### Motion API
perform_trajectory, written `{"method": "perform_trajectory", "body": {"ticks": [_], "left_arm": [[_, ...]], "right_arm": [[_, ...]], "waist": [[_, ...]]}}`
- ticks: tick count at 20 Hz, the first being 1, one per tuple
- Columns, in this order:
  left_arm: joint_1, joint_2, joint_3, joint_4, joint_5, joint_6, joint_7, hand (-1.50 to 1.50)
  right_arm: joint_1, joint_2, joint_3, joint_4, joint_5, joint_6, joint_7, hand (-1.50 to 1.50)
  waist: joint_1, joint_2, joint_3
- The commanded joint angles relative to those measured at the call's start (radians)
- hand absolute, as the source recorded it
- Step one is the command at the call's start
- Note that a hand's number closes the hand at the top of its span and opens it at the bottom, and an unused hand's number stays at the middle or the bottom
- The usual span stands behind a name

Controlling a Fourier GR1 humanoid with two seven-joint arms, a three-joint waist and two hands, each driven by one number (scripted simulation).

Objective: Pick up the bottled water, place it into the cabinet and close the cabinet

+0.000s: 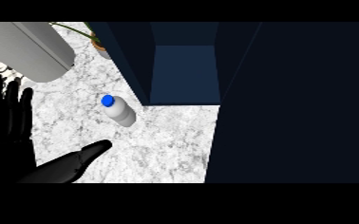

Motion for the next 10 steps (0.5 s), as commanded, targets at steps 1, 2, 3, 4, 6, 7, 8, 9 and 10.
{"method": "perform_trajectory", "body": {"ticks": [1,2,3,4,6,7,8,9,10], "left_arm": [[-0.010,0.016,0.054,0.073,0.084,-0.035,-0.066,-1.50],[-0.045,-0.011,0.046,0.145,0.072,-0.015,-0.082,-1.50],[0.005,-0.012,0.036,0.147,0.097,-0.025,-0.142,-1.50],[0.048,0.009,0.040,0.083,0.078,-0.036,-0.124,-1.50],[0.017,0.008,0.096,0.172,0.154,-0.052,-0.192,-1.50],[-0.018,-0.026,0.059,0.182,0.091,-0.014,-0.166,-1.50],[0.024,-0.059,-0.004,0.197,0.046,0.006,-0.202,-1.50],[0.010,-0.039,0.047,0.235,0.094,-0.013,-0.207,-1.50],[0.020,-0.063,0.047,0.285,0.112,0.008,-0.308,-1.50]], "right_arm": [[-0.002,-0.024,0.053,-0.081,0.165,-0.023,0.048,-1.50],[0.026,-0.032,0.064,-0.047,0.145,-0.026,-0.024,-1.50],[-0.063,0.006,0.062,-0.077,0.175,-0.049,0.088,-1.50],[0.033,-0.076,0.035,-0.120,0.124,-0.021,0.022,-1.50],[0.040,-0.071,0.102,-0.117,0.168,-0.051,0.033,-1.50],[0.009,-0.099,-0.012,-0.094,0.078,-0.016,-0.003,-1.50],[-0.050,-0.042,0.044,-0.072,0.148,-0.056,0.058,-1.50],[0.046,-0.088,0.115,-0.088,0.186,-0.064,-0.008,-1.50],[-0.043,-0.052,0.056,-0.063,0.150,-0.068,0.028,-1.50]], "waist": [[0.000,0.001,0.000],[-0.004,0.002,0.000],[0.002,0.002,-0.001],[0.001,-0.001,0.000],[-0.003,0.000,-0.001],[0.001,0.002,0.001],[0.004,0.002,0.000],[-0.006,-0.001,0.000],[0.001,0.002,-0.001]]}}
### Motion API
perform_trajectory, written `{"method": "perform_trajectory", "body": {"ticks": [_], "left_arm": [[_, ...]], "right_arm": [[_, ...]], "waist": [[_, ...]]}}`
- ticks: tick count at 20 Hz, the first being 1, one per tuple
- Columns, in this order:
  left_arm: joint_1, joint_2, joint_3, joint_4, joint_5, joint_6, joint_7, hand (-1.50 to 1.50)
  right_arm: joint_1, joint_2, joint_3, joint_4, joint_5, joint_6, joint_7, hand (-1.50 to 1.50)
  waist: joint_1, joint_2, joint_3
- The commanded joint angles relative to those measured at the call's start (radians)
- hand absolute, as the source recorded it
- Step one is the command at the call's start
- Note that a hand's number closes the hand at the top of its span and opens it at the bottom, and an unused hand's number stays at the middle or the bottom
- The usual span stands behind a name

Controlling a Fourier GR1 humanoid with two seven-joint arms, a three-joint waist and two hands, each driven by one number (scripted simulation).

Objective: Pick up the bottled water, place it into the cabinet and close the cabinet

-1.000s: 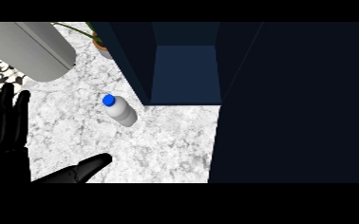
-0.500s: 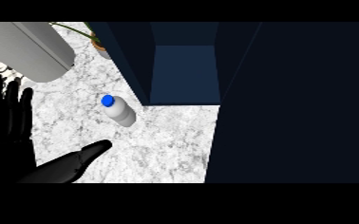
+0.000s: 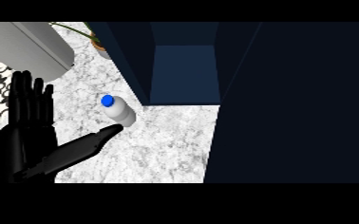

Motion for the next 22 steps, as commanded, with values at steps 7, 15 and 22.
{"method": "perform_trajectory", "body": {"ticks": [7,15,22], "left_arm": [[-0.007,-0.007,0.110,0.297,0.149,-0.058,-0.259,-1.50],[-0.083,-0.010,0.157,0.503,0.216,-0.101,-0.406,-1.50],[-0.051,-0.035,0.136,0.632,0.260,-0.142,-0.544,-1.50]], "right_arm": [[0.019,-0.069,0.041,-0.176,0.130,-0.037,0.091,-1.50],[-0.088,-0.017,0.050,-0.037,0.155,-0.088,0.078,-1.50],[-0.056,-0.053,0.099,-0.064,0.179,-0.124,0.075,-1.50]], "waist": [[-0.008,-0.001,-0.001],[0.002,0.002,0.000],[0.001,0.000,0.000]]}}
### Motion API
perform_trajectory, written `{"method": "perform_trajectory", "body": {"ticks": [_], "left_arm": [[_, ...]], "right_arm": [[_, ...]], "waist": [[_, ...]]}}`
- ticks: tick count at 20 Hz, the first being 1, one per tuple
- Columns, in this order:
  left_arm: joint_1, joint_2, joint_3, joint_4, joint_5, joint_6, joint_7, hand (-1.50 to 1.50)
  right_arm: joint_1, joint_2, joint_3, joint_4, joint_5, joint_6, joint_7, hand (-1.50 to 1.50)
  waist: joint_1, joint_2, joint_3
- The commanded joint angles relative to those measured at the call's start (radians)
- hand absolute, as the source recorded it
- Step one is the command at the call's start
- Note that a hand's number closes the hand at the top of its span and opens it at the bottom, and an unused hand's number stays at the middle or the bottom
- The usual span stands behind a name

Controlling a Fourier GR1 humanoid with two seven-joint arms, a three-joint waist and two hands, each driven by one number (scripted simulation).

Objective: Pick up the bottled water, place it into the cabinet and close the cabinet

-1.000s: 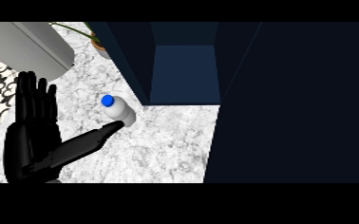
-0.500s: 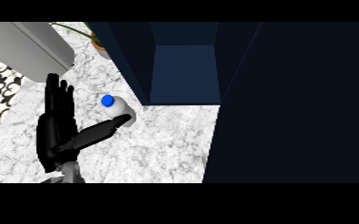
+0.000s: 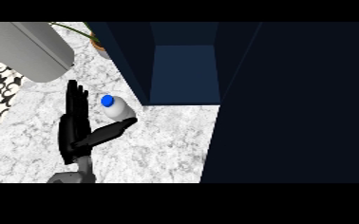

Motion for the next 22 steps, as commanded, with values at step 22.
{"method": "perform_trajectory", "body": {"ticks": [22], "left_arm": [[-0.230,-0.003,0.042,0.687,0.273,-0.004,-0.506,-1.50]], "right_arm": [[0.070,-0.081,0.067,-0.056,0.104,-0.056,-0.082,-1.50]], "waist": [[0.000,0.001,0.001]]}}
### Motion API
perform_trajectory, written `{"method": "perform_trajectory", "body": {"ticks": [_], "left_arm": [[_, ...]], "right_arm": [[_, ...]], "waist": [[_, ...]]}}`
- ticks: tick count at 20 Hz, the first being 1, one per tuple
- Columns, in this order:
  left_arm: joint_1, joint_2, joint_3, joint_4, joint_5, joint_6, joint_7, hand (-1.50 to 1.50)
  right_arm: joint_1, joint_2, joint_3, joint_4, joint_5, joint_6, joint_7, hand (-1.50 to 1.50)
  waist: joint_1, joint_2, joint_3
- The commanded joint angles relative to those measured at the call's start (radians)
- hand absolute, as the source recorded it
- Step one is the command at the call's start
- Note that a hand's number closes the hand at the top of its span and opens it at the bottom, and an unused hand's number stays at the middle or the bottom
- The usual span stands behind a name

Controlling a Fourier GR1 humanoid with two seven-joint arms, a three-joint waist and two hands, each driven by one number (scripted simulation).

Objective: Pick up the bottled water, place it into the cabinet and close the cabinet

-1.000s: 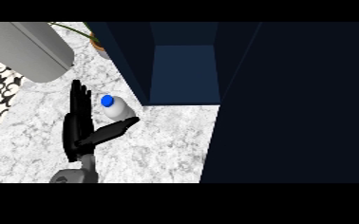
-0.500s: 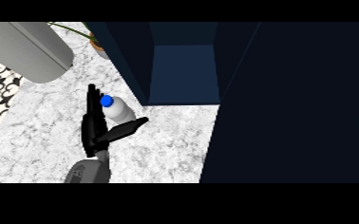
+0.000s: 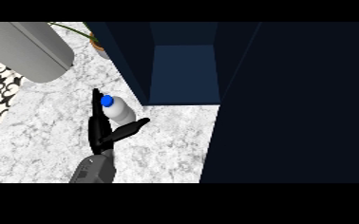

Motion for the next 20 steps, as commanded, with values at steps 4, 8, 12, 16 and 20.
{"method": "perform_trajectory", "body": {"ticks": [4,8,12,16,20], "left_arm": [[0.038,0.030,0.043,0.102,0.055,-0.086,-0.138,-1.50],[-0.059,0.000,0.061,0.235,0.102,-0.076,-0.190,-1.50],[-0.055,0.000,0.031,0.265,0.145,-0.117,-0.274,-1.50],[-0.108,0.000,0.017,0.291,0.193,-0.131,-0.270,-1.50],[-0.131,0.000,0.079,0.415,0.212,-0.239,-0.390,1.50]], "right_arm": [[0.017,-0.032,0.065,-0.136,0.149,-0.017,0.090,-1.50],[0.028,-0.048,0.059,-0.167,0.102,-0.013,0.081,-1.50],[-0.053,0.017,0.041,-0.089,0.126,-0.028,0.142,-1.50],[-0.038,-0.028,-0.003,-0.129,0.069,-0.013,0.122,-1.50],[-0.052,-0.001,0.077,-0.095,0.128,-0.041,0.109,-1.50]], "waist": [[0.004,-0.002,-0.001],[0.000,0.000,0.000],[0.005,0.001,-0.001],[0.004,0.000,0.000],[-0.001,0.002,-0.001]]}}
